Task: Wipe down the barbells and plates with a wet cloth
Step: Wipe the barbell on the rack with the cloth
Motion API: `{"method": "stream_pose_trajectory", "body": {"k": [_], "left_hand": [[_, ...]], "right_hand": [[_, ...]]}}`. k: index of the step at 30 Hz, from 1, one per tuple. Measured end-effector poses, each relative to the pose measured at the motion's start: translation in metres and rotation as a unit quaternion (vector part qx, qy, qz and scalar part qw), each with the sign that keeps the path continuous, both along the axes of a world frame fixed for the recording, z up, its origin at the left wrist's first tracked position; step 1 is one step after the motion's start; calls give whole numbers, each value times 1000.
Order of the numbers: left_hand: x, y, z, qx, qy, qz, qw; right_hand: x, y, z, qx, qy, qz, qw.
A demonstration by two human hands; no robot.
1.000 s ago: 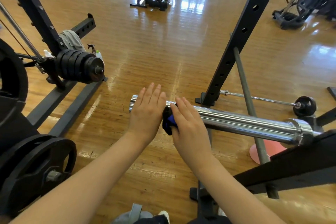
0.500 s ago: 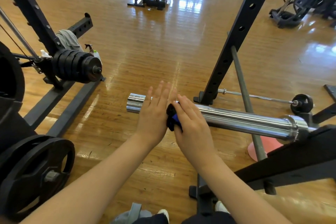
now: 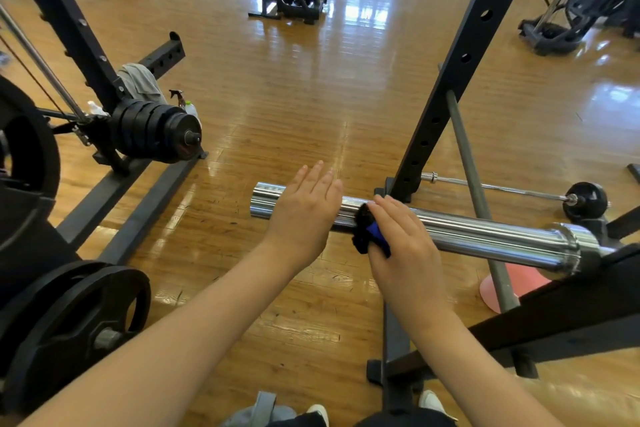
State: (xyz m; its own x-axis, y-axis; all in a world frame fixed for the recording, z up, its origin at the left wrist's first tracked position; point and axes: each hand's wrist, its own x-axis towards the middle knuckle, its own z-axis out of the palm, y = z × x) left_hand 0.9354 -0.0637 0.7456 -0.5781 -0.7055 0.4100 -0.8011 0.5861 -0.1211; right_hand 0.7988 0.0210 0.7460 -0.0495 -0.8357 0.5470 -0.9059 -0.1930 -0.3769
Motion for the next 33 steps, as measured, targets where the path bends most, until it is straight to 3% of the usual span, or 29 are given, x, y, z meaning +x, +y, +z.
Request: {"method": "stream_pose_trajectory", "body": {"k": [8,14,23,27,30,33], "left_hand": [[2,-2,3,14,21,-30,999],[1,1,2,42,1,-5,999],[1,1,-4,-18,-37,34,999],[-1,-2,10,58,-81,37,994],[-7,-14,22,124,-163,33,978],[-5,-8,16,60,-123,47,989]], "right_hand": [[4,-8,-16,-24,45,67,996],[-13,2,-21,-59,54,43,996],[-3,-8,-22,-41,77,65,994],[-19,3,-21,-39,84,54,994],[-17,5,-15,-35,69,20,997],[-2,-3,-12,-49,59,46,996]]}}
